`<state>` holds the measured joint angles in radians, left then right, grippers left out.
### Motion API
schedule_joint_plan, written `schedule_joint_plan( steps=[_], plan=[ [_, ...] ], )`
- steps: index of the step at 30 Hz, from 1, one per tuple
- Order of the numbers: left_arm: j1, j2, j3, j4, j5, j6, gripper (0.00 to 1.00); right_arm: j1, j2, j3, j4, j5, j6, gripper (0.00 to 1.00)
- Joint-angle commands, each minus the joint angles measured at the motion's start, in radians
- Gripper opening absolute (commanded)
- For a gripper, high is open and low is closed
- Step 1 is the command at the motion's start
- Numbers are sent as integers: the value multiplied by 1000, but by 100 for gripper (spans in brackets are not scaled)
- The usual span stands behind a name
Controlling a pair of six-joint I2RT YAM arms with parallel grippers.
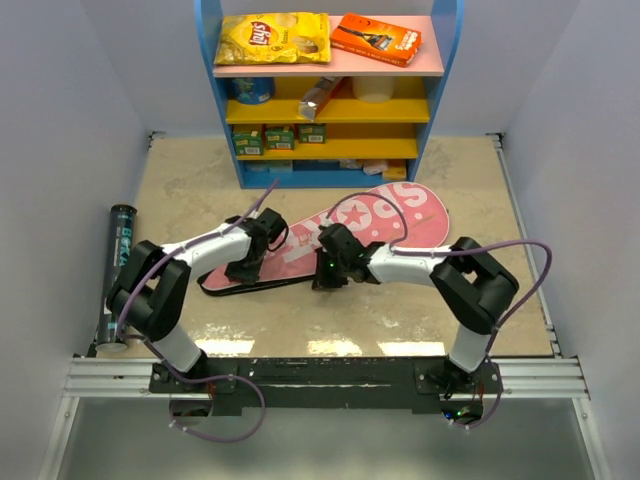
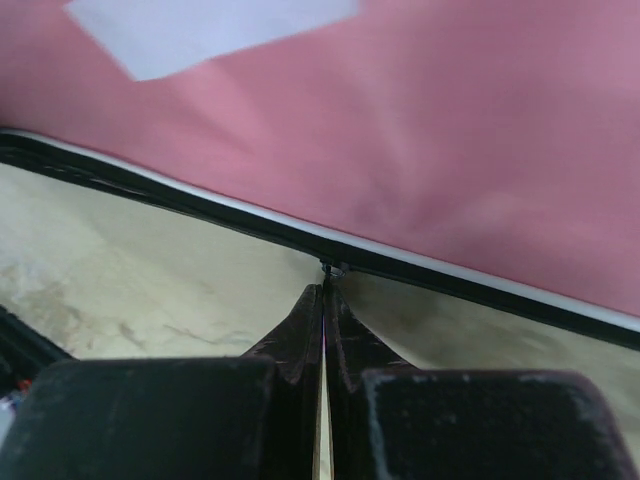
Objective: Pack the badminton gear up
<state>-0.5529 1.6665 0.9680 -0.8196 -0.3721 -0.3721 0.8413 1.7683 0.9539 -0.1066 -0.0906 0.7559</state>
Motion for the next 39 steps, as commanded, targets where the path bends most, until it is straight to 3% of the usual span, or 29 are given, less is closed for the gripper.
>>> schedule_joint_plan(
  steps=[1, 6, 11, 15, 20, 26, 29, 39],
  plan=[
    [-19, 118, -120, 379, 527, -91, 35, 80, 66, 94, 134, -122, 80, 0],
    [-21, 114, -120, 392, 555, -82, 35, 130, 144, 121, 258, -225, 141, 0],
    [-21, 32, -101, 401, 588, -68, 34, 131, 168, 109, 268, -233, 166, 0],
    [-19, -134, 13, 327, 521, -86, 35, 122, 134, 85, 231, -189, 154, 0],
    [45, -243, 136, 100, 297, -162, 36, 114, 102, 82, 180, -156, 120, 0],
    [255, -323, -6, 92, 291, -206, 35, 88, 60, 46, 136, -115, 89, 0],
    [306, -314, -90, 106, 268, -234, 35, 62, 27, 8, 136, -115, 76, 0],
    [323, -202, -250, 198, 283, -294, 34, 44, -27, -30, 122, -107, 40, 0]
  ],
)
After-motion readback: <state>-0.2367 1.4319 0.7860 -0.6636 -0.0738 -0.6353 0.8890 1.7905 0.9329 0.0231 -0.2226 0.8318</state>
